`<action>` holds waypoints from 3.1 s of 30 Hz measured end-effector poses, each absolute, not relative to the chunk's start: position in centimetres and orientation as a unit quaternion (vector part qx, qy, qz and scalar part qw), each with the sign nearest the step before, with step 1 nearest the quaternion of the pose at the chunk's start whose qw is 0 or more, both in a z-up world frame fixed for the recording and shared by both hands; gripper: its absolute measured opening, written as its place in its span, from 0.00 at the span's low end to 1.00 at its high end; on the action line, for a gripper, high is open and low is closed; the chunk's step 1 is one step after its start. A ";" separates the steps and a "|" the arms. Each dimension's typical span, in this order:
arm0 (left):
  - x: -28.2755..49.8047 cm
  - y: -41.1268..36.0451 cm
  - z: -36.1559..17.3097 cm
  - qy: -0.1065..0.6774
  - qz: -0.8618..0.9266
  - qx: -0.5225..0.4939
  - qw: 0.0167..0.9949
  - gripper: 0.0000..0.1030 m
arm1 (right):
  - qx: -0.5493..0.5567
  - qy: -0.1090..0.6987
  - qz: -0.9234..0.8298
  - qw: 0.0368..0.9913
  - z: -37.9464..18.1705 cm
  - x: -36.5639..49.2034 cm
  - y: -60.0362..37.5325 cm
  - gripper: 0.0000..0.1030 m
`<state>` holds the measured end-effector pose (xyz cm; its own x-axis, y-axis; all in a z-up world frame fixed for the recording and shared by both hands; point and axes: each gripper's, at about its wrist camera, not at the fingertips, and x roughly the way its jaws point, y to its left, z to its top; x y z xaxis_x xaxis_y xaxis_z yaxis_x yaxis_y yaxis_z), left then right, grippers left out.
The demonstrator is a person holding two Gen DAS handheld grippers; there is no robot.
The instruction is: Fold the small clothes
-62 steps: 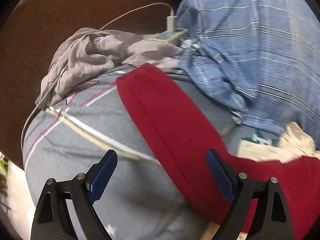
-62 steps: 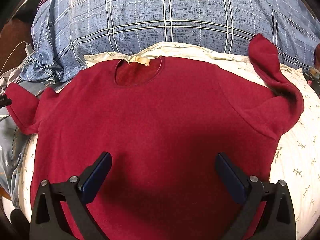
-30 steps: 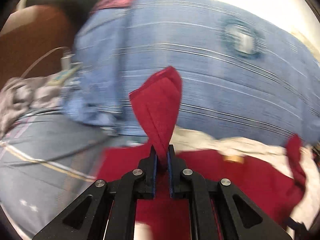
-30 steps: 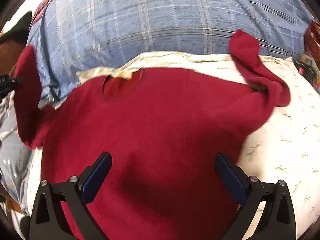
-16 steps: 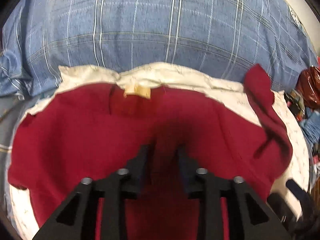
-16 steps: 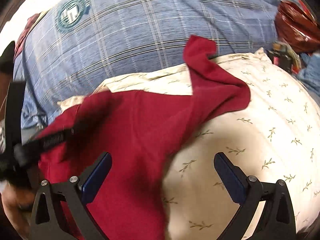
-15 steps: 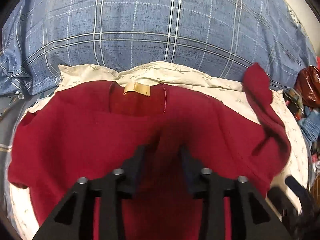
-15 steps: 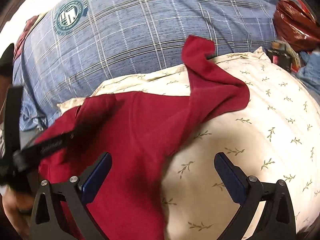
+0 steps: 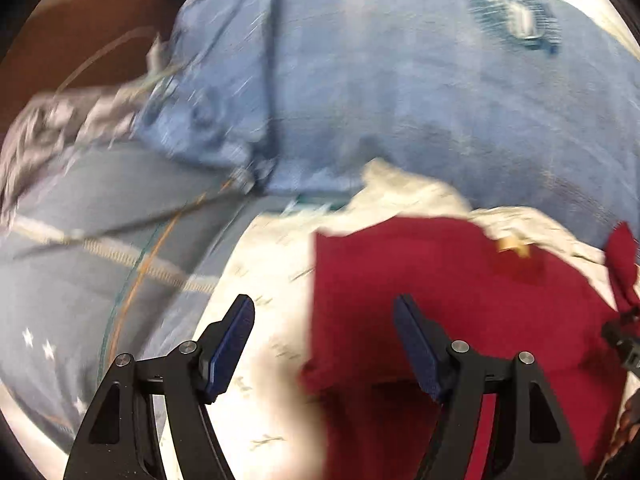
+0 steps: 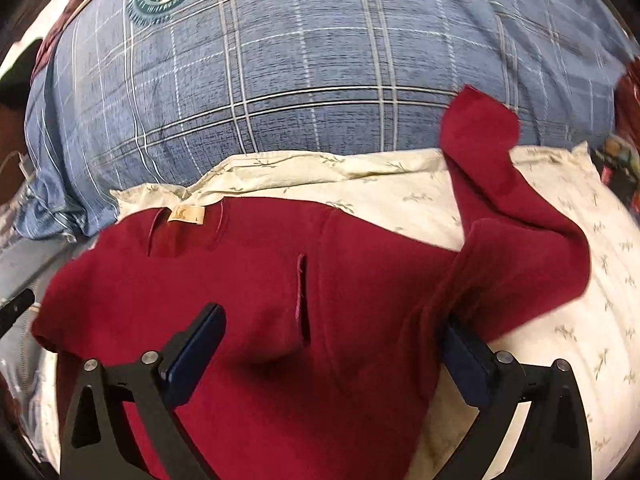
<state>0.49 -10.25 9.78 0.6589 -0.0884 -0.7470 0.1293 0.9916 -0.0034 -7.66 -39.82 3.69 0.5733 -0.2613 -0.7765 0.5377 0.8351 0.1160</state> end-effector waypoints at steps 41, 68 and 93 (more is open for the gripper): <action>0.4 -9.7 8.4 0.380 -0.053 0.015 0.923 0.72 | 0.249 0.369 -0.207 0.871 2.9 -9.2 -41.4 0.08; 4.4 -9.5 3.0 0.434 -0.059 -0.004 0.899 0.78 | 0.151 0.419 -0.169 0.879 2.9 -5.0 -37.3 0.35; -0.6 -11.5 6.7 0.402 -0.077 0.036 0.912 0.76 | 0.147 0.445 -0.168 0.868 1.9 -7.2 -35.2 0.52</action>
